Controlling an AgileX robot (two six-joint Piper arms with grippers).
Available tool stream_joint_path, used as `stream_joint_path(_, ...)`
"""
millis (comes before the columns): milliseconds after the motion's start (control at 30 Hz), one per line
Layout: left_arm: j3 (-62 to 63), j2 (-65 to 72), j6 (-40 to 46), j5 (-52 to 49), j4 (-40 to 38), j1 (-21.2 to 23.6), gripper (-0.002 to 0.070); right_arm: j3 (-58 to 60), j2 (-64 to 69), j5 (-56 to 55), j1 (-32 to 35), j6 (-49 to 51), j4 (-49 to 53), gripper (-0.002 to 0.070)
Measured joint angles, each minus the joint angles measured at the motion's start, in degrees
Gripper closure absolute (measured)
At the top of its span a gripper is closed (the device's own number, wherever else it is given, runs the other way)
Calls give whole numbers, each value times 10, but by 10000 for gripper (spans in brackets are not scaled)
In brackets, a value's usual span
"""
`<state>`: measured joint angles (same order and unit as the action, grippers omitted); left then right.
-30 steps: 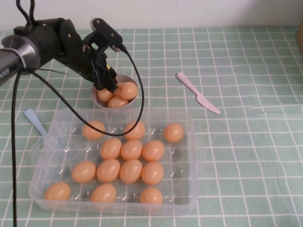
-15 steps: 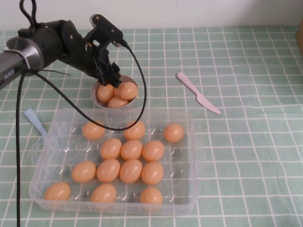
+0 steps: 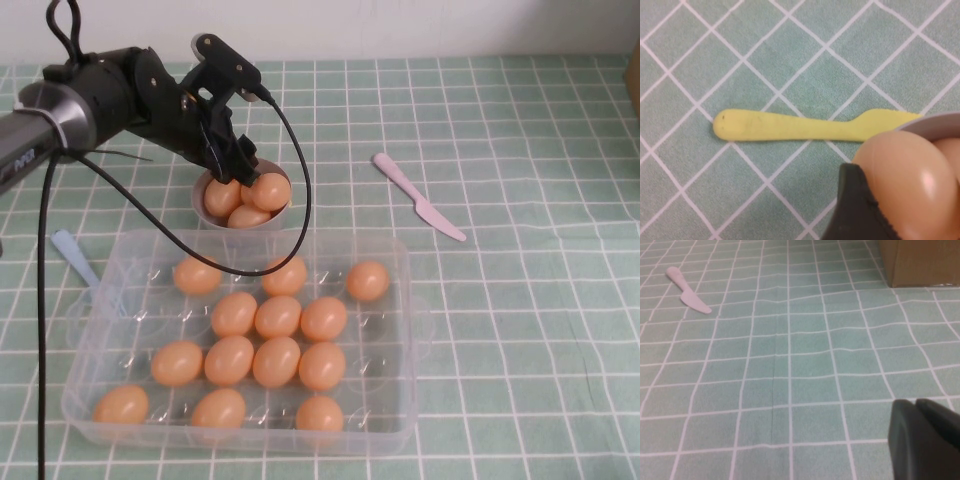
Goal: Take an egg out of the egg box
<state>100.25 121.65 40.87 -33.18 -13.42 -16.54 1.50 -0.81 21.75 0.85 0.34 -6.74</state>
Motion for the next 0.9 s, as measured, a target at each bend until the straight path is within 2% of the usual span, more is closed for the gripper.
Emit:
stream_joint_path(267,0,0,0,-2,-1,1,192,0,0,0,0,0,0,694)
stream_joint_path(733,0,-77,0,-40,-1,1,181,0,0,0,0,0,0,694)
stream_joint_path(800,0,-99,-8,-60,-1,1,202,0,0,0,0,0,0,694)
stream_joint_path(900,-19,-154,-38,-82,-4,1,332,0,0,0,0,0,0,694)
